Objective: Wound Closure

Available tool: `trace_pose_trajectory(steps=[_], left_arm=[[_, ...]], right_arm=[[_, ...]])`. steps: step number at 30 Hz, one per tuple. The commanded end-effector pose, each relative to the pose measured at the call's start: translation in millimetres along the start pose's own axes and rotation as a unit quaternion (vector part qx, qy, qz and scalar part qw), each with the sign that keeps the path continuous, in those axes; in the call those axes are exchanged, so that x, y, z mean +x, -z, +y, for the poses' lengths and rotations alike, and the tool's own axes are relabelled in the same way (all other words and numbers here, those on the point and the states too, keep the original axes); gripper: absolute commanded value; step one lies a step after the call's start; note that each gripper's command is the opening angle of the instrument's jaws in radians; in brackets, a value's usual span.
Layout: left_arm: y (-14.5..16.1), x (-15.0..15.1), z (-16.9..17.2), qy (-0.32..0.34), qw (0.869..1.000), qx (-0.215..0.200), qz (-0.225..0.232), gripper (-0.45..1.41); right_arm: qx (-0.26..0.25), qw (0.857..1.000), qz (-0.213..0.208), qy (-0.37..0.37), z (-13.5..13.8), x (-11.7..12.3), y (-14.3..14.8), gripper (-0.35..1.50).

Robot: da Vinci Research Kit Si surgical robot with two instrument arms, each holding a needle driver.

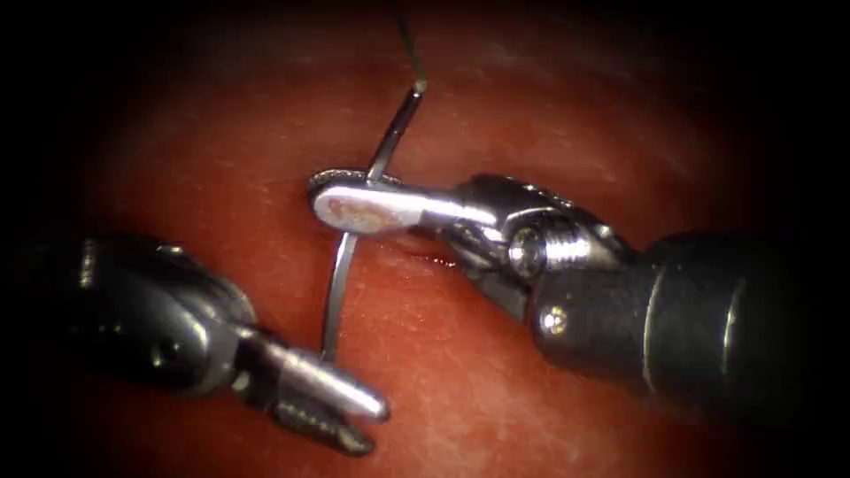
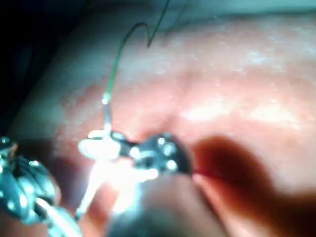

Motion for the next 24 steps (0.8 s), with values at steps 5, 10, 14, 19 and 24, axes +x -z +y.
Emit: trace_pose_trajectory(steps=[5,10,14,19,24], left_arm=[[-0.4,-0.7,-0.3,0.04,0.999,0.002,0.0,0.64],[-0.1,-0.4,-0.7,0.072,0.997,0.031,-0.012,0.78],[0.5,0.4,-1.2,0.076,0.996,0.042,-0.019,0.78],[1.4,1.0,-0.8,0.085,0.995,0.029,-0.036,0.78],[1.5,1.0,-0.7,0.086,0.994,0.028,-0.054,0.78]], right_arm=[[0.002,1.0,-0.001,0.0,0.3,-0.3,-0.6,-0.35],[0.003,1.0,-0.001,0.015,0.0,0.4,-0.1,-0.35],[-0.002,0.999,-0.01,0.043,-0.1,1.4,0.6,-0.35],[-0.011,0.997,-0.028,0.078,0.0,3.6,2.2,-0.35],[-0.014,0.996,-0.025,0.088,0.3,5.2,3.7,-0.35]])
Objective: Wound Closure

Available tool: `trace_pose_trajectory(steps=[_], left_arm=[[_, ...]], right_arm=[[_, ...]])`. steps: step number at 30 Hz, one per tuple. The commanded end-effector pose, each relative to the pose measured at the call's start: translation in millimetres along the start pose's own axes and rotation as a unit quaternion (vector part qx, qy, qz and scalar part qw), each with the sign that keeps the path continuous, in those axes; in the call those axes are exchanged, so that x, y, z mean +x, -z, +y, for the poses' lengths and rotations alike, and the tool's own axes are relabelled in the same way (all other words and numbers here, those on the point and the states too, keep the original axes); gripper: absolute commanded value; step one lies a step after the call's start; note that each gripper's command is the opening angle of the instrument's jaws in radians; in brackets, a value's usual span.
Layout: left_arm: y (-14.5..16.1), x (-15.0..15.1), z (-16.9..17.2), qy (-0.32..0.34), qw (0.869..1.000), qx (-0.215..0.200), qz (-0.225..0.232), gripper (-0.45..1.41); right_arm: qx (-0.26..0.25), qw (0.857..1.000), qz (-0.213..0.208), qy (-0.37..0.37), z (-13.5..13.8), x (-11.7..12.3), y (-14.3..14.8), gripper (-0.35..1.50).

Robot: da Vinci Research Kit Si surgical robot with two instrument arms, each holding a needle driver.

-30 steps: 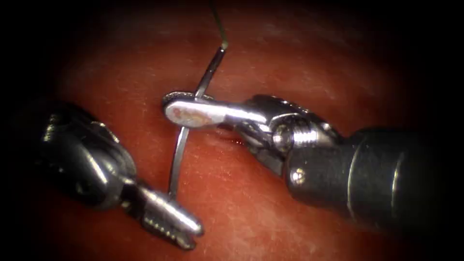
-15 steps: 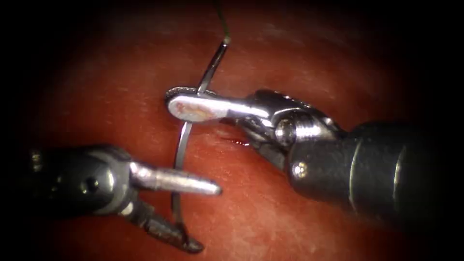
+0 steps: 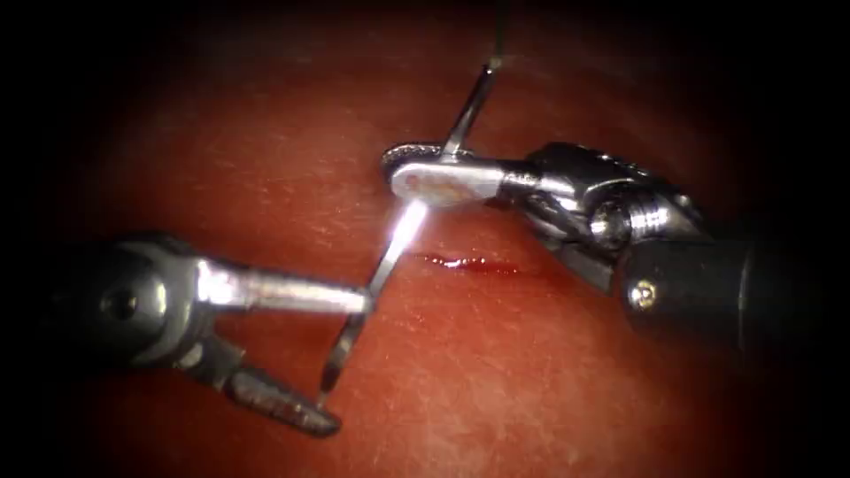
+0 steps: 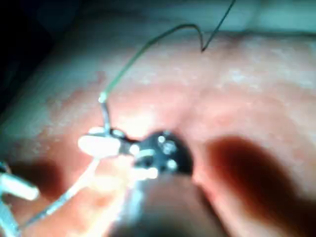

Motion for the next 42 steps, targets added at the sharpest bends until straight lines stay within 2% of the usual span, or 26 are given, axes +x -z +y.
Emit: trace_pose_trajectory(steps=[1,8,13,17,18,19,20,21,23,26,27,28,29,30,32,36,39,42], left_arm=[[-0.6,-0.7,-0.1,-0.001,1.0,-0.003,-0.004,0.78],[-1.1,-1.3,0.3,-0.002,0.999,-0.009,-0.043,0.78],[-0.2,-1.5,0.0,-0.001,0.998,-0.003,-0.065,0.78],[0.4,-2.0,-1.1,0.053,0.993,0.021,-0.102,0.75],[1.1,-2.4,-2.1,0.209,0.969,0.075,-0.109,0.66],[1.1,-2.4,-2.1,0.209,0.969,0.075,-0.109,0.66],[1.2,-2.5,-2.4,0.264,0.954,0.098,-0.106,0.59],[1.4,-2.7,-2.8,0.326,0.931,0.131,-0.102,0.51],[1.6,-3.0,-3.4,0.386,0.9,0.171,-0.104,0.51],[1.4,-3.1,-3.6,0.436,0.875,0.172,-0.122,0.56],[1.3,-3.0,-3.6,0.47,0.856,0.177,-0.12,0.56],[1.3,-3.0,-3.6,0.47,0.856,0.177,-0.12,0.56],[1.2,-3.0,-3.5,0.483,0.849,0.179,-0.119,0.57],[1.0,-2.9,-3.3,0.517,0.831,0.174,-0.112,0.59],[0.9,-2.8,-3.2,0.533,0.821,0.168,-0.111,0.6],[0.3,-2.7,-2.9,0.564,0.803,0.163,-0.105,0.61],[-0.2,-2.7,-2.9,0.57,0.799,0.159,-0.105,0.62],[-0.4,-2.7,-2.9,0.571,0.8,0.152,-0.106,0.65]], right_arm=[[-0.001,1.0,0.002,0.001,0.8,0.1,0.0,-0.35],[-0.01,1.0,0.002,-0.001,0.8,0.6,0.3,-0.35],[-0.031,0.999,-0.018,0.018,1.0,1.2,0.6,-0.35],[-0.032,0.999,-0.02,0.031,0.7,1.6,0.9,-0.35],[-0.031,0.998,-0.022,0.054,0.3,2.1,1.1,-0.35],[-0.031,0.998,-0.022,0.054,0.3,2.1,1.1,-0.35],[-0.03,0.997,-0.024,0.067,0.0,2.3,1.2,-0.35],[-0.03,0.996,-0.025,0.081,-0.2,2.5,1.2,-0.35],[-0.027,0.992,-0.029,0.121,-0.9,2.9,1.2,-0.35],[-0.021,0.982,-0.034,0.187,-1.7,3.3,0.9,-0.35],[-0.019,0.973,-0.037,0.225,-2.0,3.6,0.7,-0.35],[-0.019,0.973,-0.037,0.225,-2.0,3.6,0.7,-0.35],[-0.018,0.966,-0.038,0.256,-2.2,3.7,0.6,-0.35],[-0.015,0.95,-0.042,0.31,-2.6,3.9,0.5,-0.35],[-0.011,0.935,-0.045,0.351,-2.9,3.9,0.3,-0.35],[0.0,0.916,-0.048,0.399,-3.4,3.5,-0.5,-0.35],[0.01,0.904,-0.05,0.424,-4.0,3.2,-1.3,-0.35],[0.018,0.901,-0.052,0.43,-4.4,2.9,-1.8,-0.35]])
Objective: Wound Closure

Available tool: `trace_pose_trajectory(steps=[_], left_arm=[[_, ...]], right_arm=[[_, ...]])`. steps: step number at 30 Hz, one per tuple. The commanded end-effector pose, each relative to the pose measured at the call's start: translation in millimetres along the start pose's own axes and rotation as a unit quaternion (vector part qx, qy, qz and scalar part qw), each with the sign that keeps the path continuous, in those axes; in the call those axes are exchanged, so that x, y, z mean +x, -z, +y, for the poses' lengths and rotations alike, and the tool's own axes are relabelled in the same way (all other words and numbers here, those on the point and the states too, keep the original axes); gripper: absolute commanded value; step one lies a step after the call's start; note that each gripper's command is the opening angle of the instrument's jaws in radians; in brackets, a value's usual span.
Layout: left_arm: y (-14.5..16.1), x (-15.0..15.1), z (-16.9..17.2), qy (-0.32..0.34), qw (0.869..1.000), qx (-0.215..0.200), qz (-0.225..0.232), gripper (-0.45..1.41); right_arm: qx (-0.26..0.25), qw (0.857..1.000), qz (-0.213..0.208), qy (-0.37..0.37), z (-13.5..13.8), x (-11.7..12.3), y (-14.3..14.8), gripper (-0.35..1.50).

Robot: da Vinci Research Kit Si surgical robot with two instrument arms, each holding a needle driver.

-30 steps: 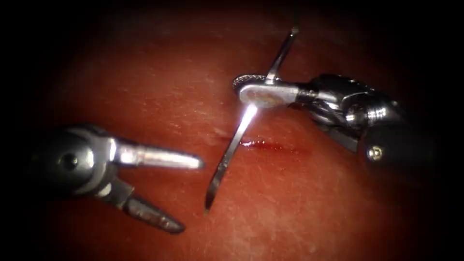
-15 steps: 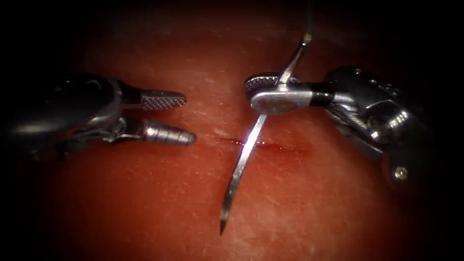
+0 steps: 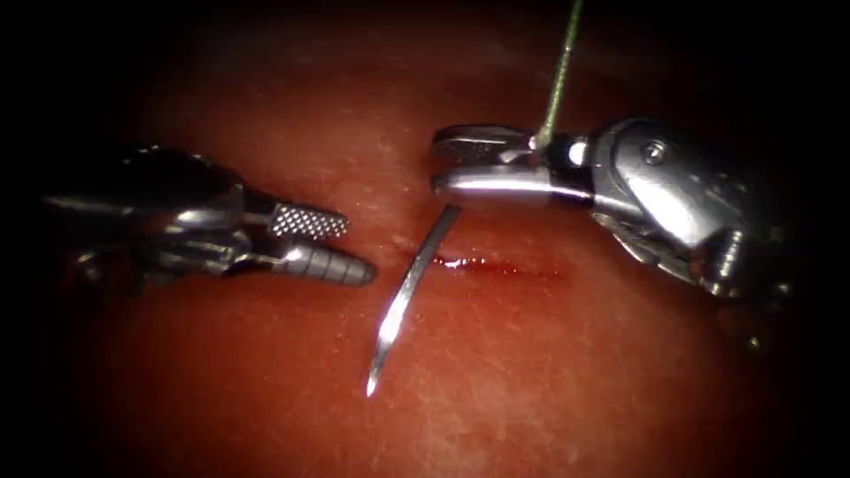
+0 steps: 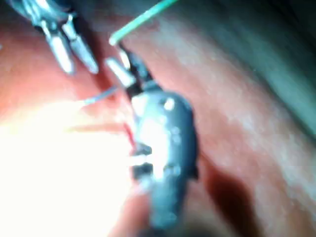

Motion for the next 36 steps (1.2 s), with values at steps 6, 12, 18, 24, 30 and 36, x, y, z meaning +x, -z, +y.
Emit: trace_pose_trajectory(steps=[6,12,18,24,30,36], left_arm=[[-2.1,-0.3,-1.0,-0.006,1.0,-0.006,-0.009,0.67],[-2.5,-1.1,-1.3,-0.011,1.0,-0.011,-0.016,0.68],[-2.7,-1.4,-0.8,-0.012,0.999,-0.026,-0.031,0.66],[-2.0,-0.9,-0.7,0.008,0.998,-0.048,-0.044,0.25],[-0.8,-0.7,-0.5,0.038,0.996,-0.058,-0.057,-0.35],[-0.5,0.1,-0.2,0.082,0.994,-0.051,-0.046,-0.35]], right_arm=[[0.018,1.0,0.005,0.012,-0.7,0.3,-1.9,-0.35],[0.016,1.0,0.008,0.018,-0.6,0.4,-1.9,-0.35],[0.014,1.0,0.012,0.021,-1.0,0.5,-2.4,-0.35],[0.022,0.999,0.015,0.021,-1.7,0.5,-3.1,-0.35],[0.023,0.999,0.015,0.021,-1.7,0.5,-3.1,-0.35],[0.005,1.0,0.011,-0.016,-1.2,0.5,-3.2,0.22]])
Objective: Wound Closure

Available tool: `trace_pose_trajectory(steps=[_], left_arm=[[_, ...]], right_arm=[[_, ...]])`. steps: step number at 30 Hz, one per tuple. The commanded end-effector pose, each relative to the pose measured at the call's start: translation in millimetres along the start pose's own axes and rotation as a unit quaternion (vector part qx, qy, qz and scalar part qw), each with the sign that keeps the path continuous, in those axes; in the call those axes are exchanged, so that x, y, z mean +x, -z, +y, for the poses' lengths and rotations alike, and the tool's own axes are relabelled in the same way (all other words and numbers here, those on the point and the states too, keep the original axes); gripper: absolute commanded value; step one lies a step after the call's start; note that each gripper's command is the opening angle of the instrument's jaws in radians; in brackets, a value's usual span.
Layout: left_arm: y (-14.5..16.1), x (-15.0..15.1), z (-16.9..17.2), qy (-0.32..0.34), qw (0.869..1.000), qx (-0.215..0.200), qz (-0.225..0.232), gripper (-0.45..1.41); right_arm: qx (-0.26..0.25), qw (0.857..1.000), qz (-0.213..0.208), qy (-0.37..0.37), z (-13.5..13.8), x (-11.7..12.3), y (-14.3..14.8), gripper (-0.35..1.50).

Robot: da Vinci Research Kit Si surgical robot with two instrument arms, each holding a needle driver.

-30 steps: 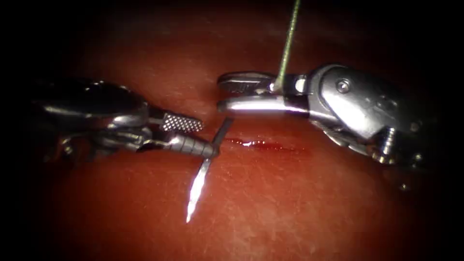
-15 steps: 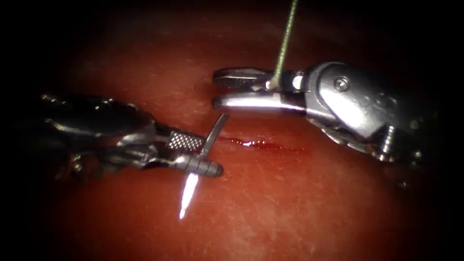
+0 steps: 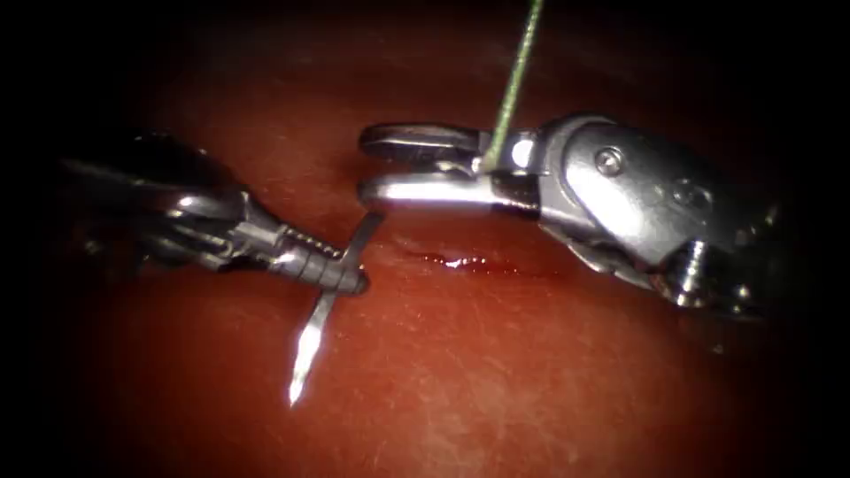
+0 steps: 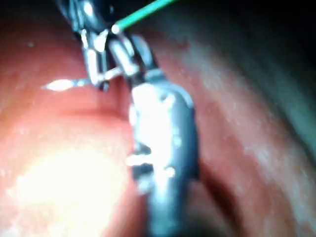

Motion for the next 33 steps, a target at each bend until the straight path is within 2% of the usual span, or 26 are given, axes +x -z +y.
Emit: trace_pose_trajectory(steps=[1,2,3,4,5,8,13,19,23,26,28,32,33], left_arm=[[-0.9,0.2,-0.7,0.0,1.0,-0.002,0.004,-0.35],[-1.1,0.3,-0.7,0.0,1.0,-0.005,0.011,-0.35],[-1.1,0.3,-0.7,0.0,1.0,-0.005,0.011,-0.35],[-1.2,0.4,-0.6,0.0,1.0,-0.009,0.02,-0.35],[-1.2,0.4,-0.6,0.0,1.0,-0.012,0.028,-0.35],[-1.0,0.7,-0.6,0.0,0.999,-0.025,0.045,-0.35],[-0.9,0.9,-0.6,0.0,0.998,-0.033,0.06,-0.35],[-0.8,0.8,-0.5,-0.001,0.997,-0.048,0.064,-0.35],[-0.6,0.7,-0.3,-0.002,0.996,-0.063,0.058,-0.35],[-0.5,0.6,-0.3,-0.003,0.996,-0.072,0.056,-0.35],[-0.5,0.5,-0.3,0.009,0.994,-0.093,0.053,-0.35],[-0.6,0.4,-0.2,0.023,0.992,-0.115,0.049,-0.35],[-0.7,0.3,-0.1,0.035,0.989,-0.132,0.049,-0.35]], right_arm=[[-0.009,1.0,-0.002,-0.003,0.1,-0.3,-0.8,0.46],[-0.026,0.999,-0.005,-0.018,0.1,-0.3,-1.1,0.91],[-0.026,0.999,-0.005,-0.018,0.1,-0.3,-1.1,0.91],[-0.041,0.998,-0.006,-0.042,0.1,-0.3,-1.3,1.11],[-0.051,0.997,-0.007,-0.056,0.0,-0.3,-1.4,1.16],[-0.067,0.994,-0.007,-0.089,-0.4,-0.5,-1.5,1.16],[-0.112,0.976,0.002,-0.184,-0.8,-0.7,-0.9,0.94],[-0.118,0.963,-0.017,-0.241,-1.0,-2.1,-0.2,0.76],[-0.112,0.961,-0.015,-0.252,-1.0,-2.7,-0.1,0.66],[-0.113,0.96,-0.012,-0.256,-0.9,-2.6,-0.1,0.66],[-0.106,0.961,-0.002,-0.256,-0.9,-2.4,-0.1,0.47],[-0.101,0.961,0.011,-0.256,-0.9,-2.3,-0.2,0.39],[-0.098,0.958,0.033,-0.266,-1.0,-2.2,-0.2,0.36]])
